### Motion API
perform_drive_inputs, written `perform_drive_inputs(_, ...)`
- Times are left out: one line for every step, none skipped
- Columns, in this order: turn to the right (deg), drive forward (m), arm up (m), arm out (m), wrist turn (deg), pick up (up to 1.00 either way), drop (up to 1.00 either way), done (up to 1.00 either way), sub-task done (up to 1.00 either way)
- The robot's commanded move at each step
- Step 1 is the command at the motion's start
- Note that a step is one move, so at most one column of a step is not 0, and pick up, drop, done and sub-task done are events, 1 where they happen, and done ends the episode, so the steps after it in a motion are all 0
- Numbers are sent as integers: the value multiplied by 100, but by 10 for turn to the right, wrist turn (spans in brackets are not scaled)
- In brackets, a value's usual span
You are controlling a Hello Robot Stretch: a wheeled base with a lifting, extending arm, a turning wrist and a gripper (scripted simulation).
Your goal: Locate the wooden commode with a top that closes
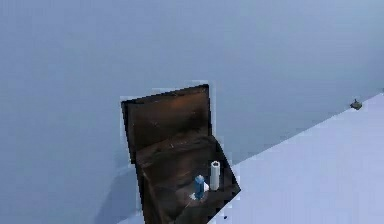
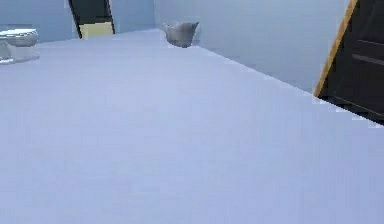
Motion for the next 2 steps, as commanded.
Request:
perform_drive_inputs(0, 10, 0, 0, 0, 0, 0, 0, 0)
perform_drive_inputs(0, 0, 0, 0, 0, 0, 0, 100, 0)
